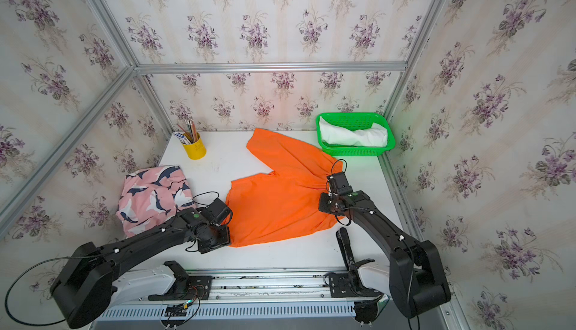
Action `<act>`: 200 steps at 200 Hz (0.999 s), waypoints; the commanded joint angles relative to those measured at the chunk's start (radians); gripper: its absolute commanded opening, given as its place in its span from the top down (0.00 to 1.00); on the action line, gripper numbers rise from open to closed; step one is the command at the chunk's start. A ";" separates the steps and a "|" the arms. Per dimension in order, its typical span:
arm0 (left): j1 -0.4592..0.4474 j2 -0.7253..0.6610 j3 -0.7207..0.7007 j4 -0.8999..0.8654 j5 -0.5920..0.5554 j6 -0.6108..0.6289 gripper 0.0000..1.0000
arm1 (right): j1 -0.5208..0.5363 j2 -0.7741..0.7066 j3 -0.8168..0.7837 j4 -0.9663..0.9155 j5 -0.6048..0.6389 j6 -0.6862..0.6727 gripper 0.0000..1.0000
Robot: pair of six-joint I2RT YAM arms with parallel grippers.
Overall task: Roll up the shorts
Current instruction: Adjust the shorts at the center of the board.
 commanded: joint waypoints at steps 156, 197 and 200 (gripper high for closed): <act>-0.007 -0.049 -0.053 0.061 -0.004 -0.056 0.63 | -0.001 0.064 -0.040 0.115 0.032 0.006 0.66; -0.003 -0.142 -0.040 -0.023 -0.082 -0.050 0.99 | -0.001 0.208 -0.051 0.282 -0.070 -0.012 0.78; -0.003 -0.153 -0.040 -0.034 -0.089 -0.052 0.99 | -0.001 0.223 -0.048 0.296 -0.078 -0.012 0.78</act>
